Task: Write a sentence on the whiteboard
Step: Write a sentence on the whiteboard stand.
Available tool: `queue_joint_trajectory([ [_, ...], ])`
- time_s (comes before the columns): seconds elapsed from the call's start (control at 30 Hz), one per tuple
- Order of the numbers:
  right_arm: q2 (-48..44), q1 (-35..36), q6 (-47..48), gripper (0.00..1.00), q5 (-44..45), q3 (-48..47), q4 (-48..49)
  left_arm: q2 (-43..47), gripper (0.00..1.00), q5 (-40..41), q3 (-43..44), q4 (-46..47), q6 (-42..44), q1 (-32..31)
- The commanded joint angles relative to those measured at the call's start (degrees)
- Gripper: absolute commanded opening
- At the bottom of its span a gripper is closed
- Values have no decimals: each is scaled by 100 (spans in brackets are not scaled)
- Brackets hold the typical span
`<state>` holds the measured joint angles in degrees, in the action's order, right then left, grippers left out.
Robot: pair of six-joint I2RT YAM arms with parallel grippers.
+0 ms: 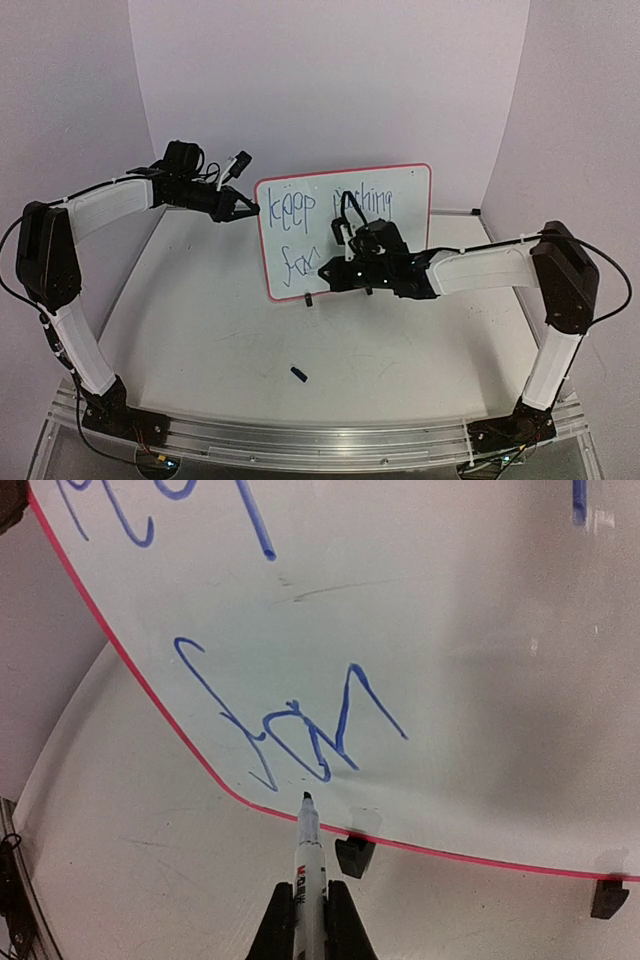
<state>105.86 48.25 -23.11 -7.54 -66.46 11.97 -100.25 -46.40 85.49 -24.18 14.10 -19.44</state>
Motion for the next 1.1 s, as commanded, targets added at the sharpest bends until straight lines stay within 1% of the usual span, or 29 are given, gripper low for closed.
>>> queue_joint_trajectory([
  [0.0, -820, -11, 142, 0, -72, 213, 165, 92, 0, 75, 64, -409, 120, -104],
  [0.17, -1080, -32, 184, 0, 172, 340, -43, 93, 0, 58, 60, -405, 123, -104],
  [0.4, -1137, -128, 194, 0, 141, 498, -30, 116, 0, 77, 47, -404, 122, -107],
  [0.6, -1200, -286, 173, 0, -178, 802, 273, 91, 0, 83, 38, -407, 125, -119],
  [0.8, -1301, -589, 104, 0, -557, 1084, 578, 55, 0, 91, 29, -405, 124, -134],
  [1.07, -1244, -773, 234, 0, -783, 1116, 733, 9, 0, 114, 29, -407, 130, -148],
])
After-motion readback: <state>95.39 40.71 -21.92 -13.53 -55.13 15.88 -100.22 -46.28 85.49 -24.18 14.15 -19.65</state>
